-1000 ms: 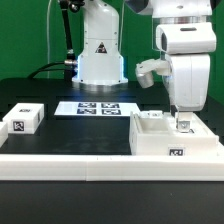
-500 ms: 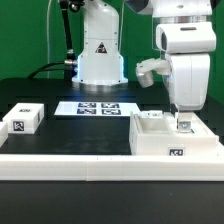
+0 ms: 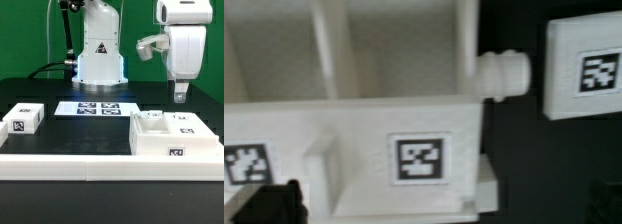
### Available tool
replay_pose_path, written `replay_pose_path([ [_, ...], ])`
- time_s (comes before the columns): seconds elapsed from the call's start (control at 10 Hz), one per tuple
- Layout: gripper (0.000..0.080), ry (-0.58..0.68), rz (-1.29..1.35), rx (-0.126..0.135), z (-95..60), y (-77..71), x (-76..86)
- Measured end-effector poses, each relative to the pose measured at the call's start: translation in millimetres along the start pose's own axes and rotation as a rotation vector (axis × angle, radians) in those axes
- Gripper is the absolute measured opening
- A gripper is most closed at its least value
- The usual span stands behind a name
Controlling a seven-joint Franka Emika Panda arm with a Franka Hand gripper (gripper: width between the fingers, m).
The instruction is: Assemble cabinet
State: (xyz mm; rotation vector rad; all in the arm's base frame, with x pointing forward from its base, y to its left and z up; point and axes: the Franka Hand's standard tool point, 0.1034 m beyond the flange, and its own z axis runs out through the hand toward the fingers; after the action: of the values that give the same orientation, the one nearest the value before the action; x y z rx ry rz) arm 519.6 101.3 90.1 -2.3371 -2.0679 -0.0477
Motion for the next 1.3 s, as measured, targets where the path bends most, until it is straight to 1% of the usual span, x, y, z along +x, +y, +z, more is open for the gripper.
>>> replay_pose_path([
  [0.2, 0.0797, 0.001, 0.002, 0.000, 1.3, 2.1, -0.1],
  [0.5, 0.0797, 0.002, -0.008, -0.001, 3.1, 0.1, 0.2],
  [0.6, 0.0797, 0.005, -0.044, -0.004, 10.3, -12.4, 3.3],
  [0.7, 0.0797, 0.001, -0.077, -0.003, 15.5, -28.8, 6.7],
  [0.8, 0.0797, 0.000, -0.086, -0.002, 16.7, -39.9, 6.2],
  [1.0, 0.0797, -0.012, -0.090, 0.016, 19.6, -59.8, 0.2],
  [1.1, 0.0797, -0.010, -0.088, 0.015, 19.9, -57.0, 0.9],
  [1.3, 0.0797, -0.010, -0.087, 0.016, 20.6, -57.3, 0.3],
])
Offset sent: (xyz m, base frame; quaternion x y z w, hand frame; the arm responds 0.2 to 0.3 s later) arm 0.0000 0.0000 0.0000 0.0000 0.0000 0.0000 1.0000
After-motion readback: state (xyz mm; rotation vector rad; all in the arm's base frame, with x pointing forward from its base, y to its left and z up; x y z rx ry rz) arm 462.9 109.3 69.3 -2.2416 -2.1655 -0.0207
